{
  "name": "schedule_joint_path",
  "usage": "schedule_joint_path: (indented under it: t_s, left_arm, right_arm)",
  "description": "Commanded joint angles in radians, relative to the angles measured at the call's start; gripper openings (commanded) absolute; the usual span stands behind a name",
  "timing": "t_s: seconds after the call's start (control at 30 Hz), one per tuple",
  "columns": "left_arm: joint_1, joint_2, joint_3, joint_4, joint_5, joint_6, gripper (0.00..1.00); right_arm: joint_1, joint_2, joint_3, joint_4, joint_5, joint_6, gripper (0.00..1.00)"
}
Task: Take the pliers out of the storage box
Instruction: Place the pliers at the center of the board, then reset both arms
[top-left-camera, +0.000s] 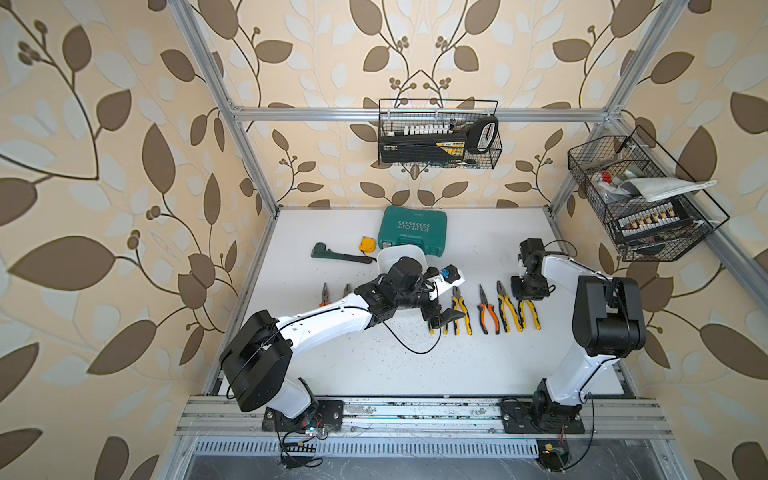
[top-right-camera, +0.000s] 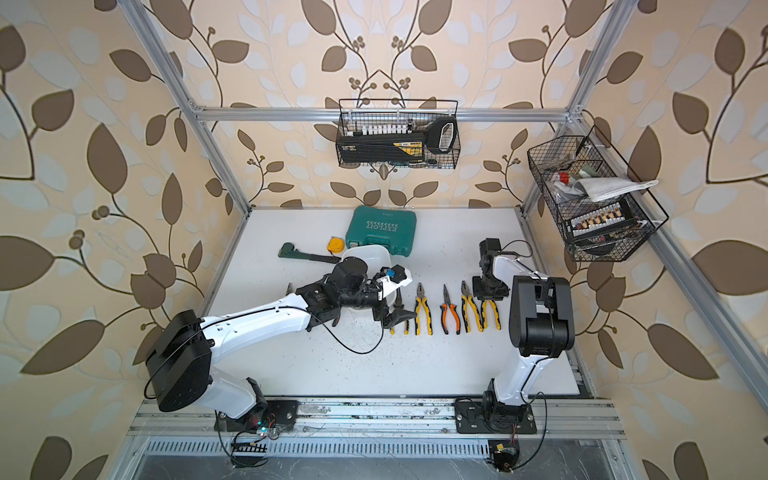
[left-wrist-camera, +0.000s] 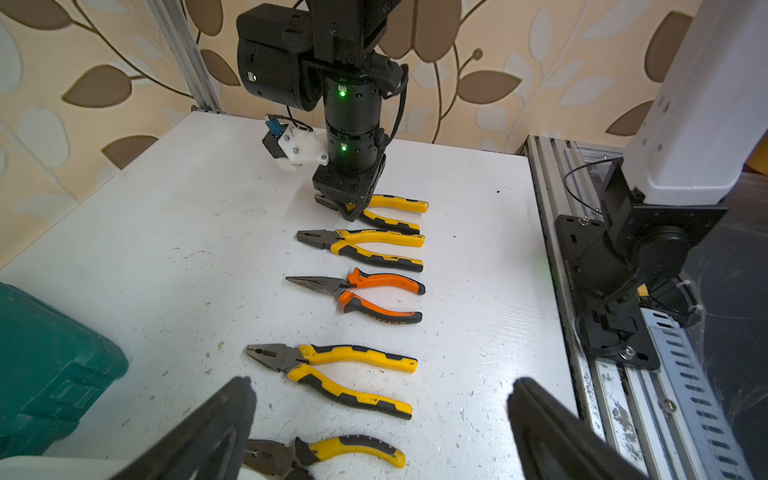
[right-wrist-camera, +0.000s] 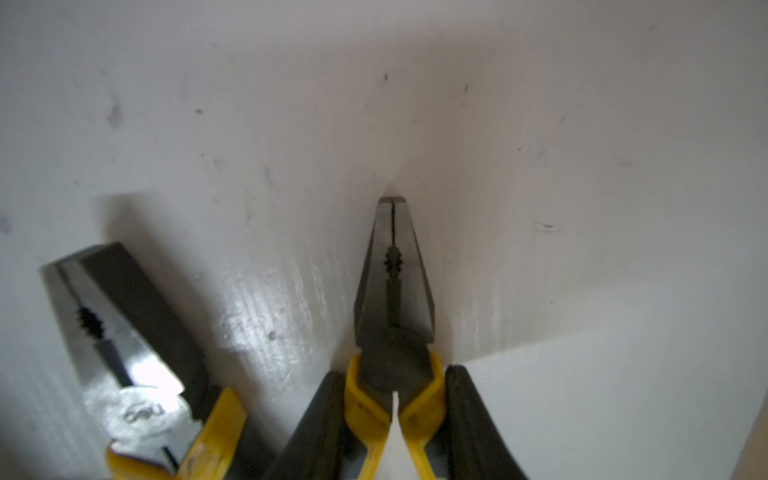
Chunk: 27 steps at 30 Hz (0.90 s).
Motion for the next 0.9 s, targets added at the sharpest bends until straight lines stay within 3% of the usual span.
schedule_joint_path:
  t_s: [0.0,0.13,0.2,0.23,0.47,0.63,0.87]
  left_arm:
    - [-0.002,-0.051,-0.009,0.024,0.018,0.019,0.99]
    - [-0.002,-0.051,-0.015,0.025,0.007,0.025,0.99]
    - [-0.002,-0.051,-0.017,0.025,0.003,0.025,0.99]
    - [-0.002,-0.051,-0.019,0.026,0.002,0.024,0.99]
    - [0.001,-0.106,-0.059,0.003,-0.084,0.031,0.99]
    - [0.052,-0.170,-0.136,0.003,-0.189,-0.002,0.99]
    - [0.251,-0.329,-0.317,0.062,-0.350,-0.132,0.99]
  right_arm:
    - [0.005,0.031,0.004,-0.029,0.025,0.013,0.39]
    - [0.015,0.020,0.008,-0.038,0.030,0.024,0.47]
    - [0.023,-0.005,0.006,-0.043,0.042,0.028,0.60]
    - [0.026,-0.022,0.008,-0.047,0.042,0.033,0.61]
    - [0.107,-0.221,-0.020,0.005,0.060,0.030,0.85]
    - [0.134,-0.393,-0.099,0.196,-0.029,0.062,0.91]
    - [0.135,-0.579,-0.325,0.597,-0.032,0.120,0.98]
